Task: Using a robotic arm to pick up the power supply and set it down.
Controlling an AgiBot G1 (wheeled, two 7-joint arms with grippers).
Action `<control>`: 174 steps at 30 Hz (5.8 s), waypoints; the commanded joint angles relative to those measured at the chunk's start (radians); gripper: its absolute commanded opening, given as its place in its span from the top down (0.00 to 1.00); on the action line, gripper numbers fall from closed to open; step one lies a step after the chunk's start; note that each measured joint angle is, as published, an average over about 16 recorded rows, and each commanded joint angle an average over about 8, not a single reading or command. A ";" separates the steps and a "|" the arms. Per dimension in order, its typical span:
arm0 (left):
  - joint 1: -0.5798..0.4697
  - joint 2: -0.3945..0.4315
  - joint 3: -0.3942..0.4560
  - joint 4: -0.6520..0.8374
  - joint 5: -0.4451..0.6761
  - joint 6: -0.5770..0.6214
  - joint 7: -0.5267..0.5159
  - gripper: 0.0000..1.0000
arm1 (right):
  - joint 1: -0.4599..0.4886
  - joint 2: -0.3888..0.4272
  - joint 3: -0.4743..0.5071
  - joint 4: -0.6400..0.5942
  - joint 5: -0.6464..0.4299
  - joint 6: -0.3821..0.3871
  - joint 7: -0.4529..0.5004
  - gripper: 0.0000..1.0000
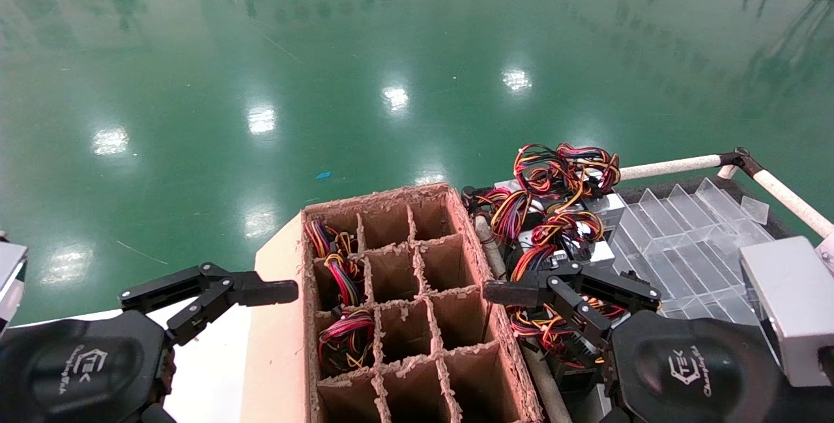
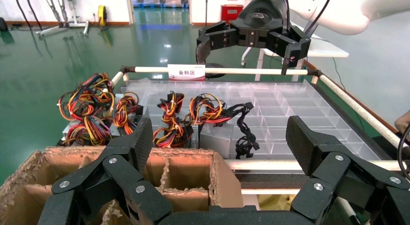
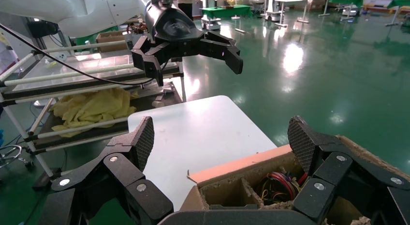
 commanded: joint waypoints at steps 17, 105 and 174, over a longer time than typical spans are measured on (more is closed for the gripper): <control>0.000 0.000 0.000 0.000 0.000 0.000 0.000 0.06 | 0.000 0.000 0.000 0.000 0.000 0.000 0.000 0.00; 0.000 0.000 0.001 0.000 0.000 0.000 0.000 0.48 | 0.602 -0.736 -0.429 -1.023 -0.710 0.179 -0.717 1.00; -0.001 0.000 0.002 0.000 -0.001 0.000 0.001 0.00 | 1.229 -0.342 -0.430 -1.158 -0.624 -0.039 -0.673 1.00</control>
